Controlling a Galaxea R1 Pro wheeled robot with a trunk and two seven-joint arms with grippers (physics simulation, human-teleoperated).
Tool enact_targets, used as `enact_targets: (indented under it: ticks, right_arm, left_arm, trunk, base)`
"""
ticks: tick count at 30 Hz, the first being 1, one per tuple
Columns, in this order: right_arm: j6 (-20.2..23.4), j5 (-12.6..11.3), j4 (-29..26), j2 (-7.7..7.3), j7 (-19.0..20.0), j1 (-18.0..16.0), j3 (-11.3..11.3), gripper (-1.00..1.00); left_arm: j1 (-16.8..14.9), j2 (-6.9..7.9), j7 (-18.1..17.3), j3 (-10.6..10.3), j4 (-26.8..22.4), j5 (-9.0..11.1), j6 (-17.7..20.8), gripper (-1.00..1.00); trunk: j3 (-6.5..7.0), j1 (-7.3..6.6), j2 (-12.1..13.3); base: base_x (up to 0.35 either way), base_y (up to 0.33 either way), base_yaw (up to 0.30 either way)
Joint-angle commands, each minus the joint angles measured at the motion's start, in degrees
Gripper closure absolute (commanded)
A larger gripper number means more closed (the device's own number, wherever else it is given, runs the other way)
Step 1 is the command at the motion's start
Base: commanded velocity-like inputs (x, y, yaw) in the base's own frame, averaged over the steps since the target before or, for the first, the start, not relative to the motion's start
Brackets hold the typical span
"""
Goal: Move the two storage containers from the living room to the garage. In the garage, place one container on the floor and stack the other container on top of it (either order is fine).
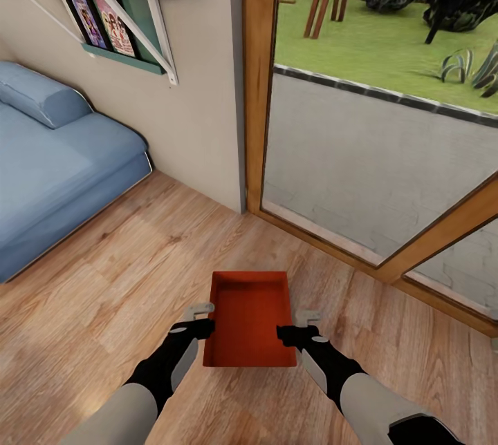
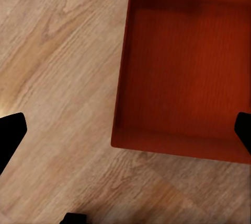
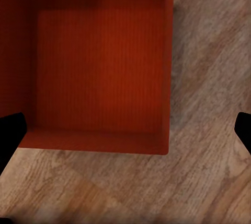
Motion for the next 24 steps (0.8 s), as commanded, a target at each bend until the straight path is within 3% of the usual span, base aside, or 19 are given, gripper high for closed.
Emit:
enact_targets:
  ticks: [1, 18, 24]
  right_arm:
    - [0.26, -0.55, -0.1, -0.03, -0.39, -0.02, 0.49, -1.0]
    - [0.19, -0.55, -0.1, 0.02, -0.43, 0.0, 0.49, -1.0]
    - [-2.12, -0.48, 1.09, -0.41, -0.18, 0.02, 0.49, -1.0]
  left_arm:
    - [-0.01, 0.04, 0.52, -0.4, -0.13, 0.61, 0.25, -1.0]
    - [-0.01, -0.22, 0.55, -0.29, -1.08, 0.62, 0.48, -1.0]
    - [-0.01, -0.04, 0.69, -0.81, -1.12, -0.01, 0.34, -1.0]
  trunk:
    - [-0.04, 0.0, -0.03]
    - [-2.73, 3.3, -6.04]
    - [-3.81, 4.62, -8.45]
  base:
    - [0.0, 0.0, 0.0]
    - [0.0, 0.0, 0.0]
    - [0.0, 0.0, 0.0]
